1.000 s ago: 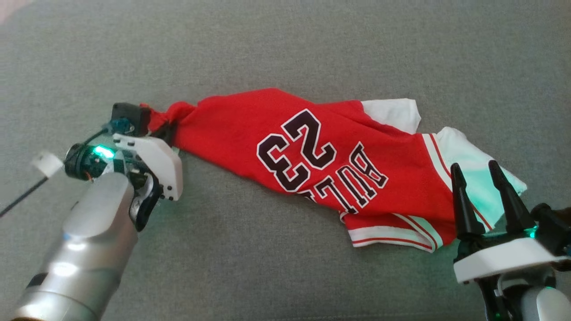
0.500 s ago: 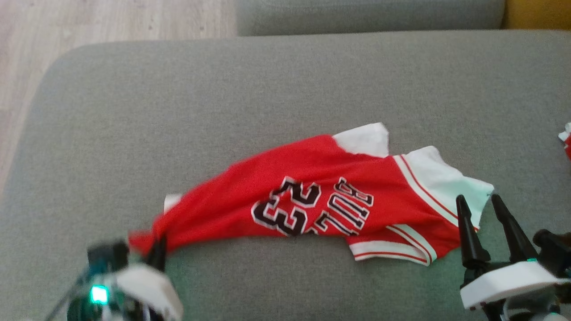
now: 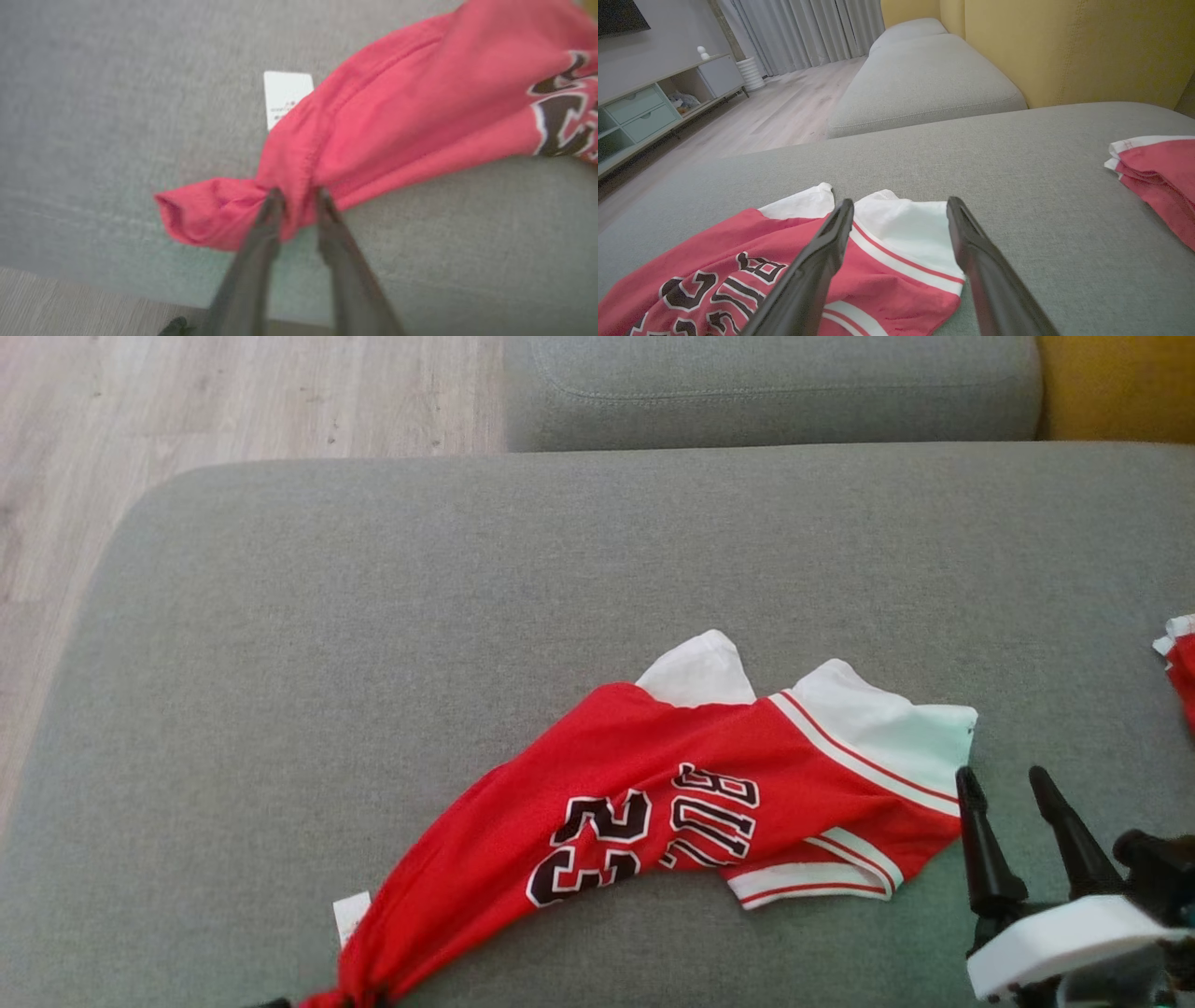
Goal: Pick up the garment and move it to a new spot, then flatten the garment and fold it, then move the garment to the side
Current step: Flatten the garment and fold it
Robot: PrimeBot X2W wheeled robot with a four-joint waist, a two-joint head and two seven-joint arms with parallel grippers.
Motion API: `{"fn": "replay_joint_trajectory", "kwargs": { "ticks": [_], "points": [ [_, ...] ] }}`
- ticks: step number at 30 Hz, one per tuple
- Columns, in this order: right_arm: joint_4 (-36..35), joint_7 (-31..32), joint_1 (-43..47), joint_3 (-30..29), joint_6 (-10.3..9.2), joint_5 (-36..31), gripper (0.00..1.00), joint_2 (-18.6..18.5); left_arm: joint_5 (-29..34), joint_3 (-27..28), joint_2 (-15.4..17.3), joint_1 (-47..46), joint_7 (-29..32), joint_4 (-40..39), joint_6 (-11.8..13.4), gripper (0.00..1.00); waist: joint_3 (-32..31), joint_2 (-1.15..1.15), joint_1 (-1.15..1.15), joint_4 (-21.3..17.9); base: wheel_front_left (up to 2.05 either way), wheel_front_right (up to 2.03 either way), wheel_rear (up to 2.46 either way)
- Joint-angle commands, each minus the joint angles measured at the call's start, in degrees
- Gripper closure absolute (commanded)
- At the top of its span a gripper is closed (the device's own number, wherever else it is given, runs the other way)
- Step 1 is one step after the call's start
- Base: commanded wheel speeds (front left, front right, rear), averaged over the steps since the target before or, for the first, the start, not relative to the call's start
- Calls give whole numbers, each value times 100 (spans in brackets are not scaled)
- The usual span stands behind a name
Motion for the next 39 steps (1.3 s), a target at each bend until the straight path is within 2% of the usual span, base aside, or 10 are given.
{"fn": "replay_joint_trajectory", "kwargs": {
  "ticks": [1,3,4,6,10,20,34,39],
  "points": [
    [-258,55,-76,92,-4,-28,0,-54,167,164,-50,-272,-333,-125,-31,0,-24,0,1,15,0,0,0],
    [-331,108,-71,87,-4,-59,0,-54,458,185,-40,-437,-709,-120,45,0,-58,0,1,30,0,0,0],
    [-331,108,-71,87,-4,-59,0,-54,458,185,-40,-437,-709,-120,45,0,-58,0,1,30,0,0,0],
    [-455,206,-65,87,-4,-118,0,-54,765,292,11,-685,-1208,-142,111,0,-121,0,1,43,0,0,0],
    [-647,341,-50,71,-4,-209,0,-54,1121,354,186,-1055,-1551,-252,141,0,-190,0,1,63,0,0,0],
    [-1148,591,-51,91,-4,-385,0,-53,1984,146,703,-2076,-1339,-580,218,0,-208,0,1,68,0,0,0],
    [-1304,617,-142,175,-4,-388,0,-53,1785,76,582,-2253,-1175,-512,110,0,-9,0,1,30,0,0,0],
    [-1306,596,-203,185,-4,-368,0,-53,1748,-222,448,-2568,-873,-399,-176,0,136,0,1,44,0,0,0]
  ]
}}
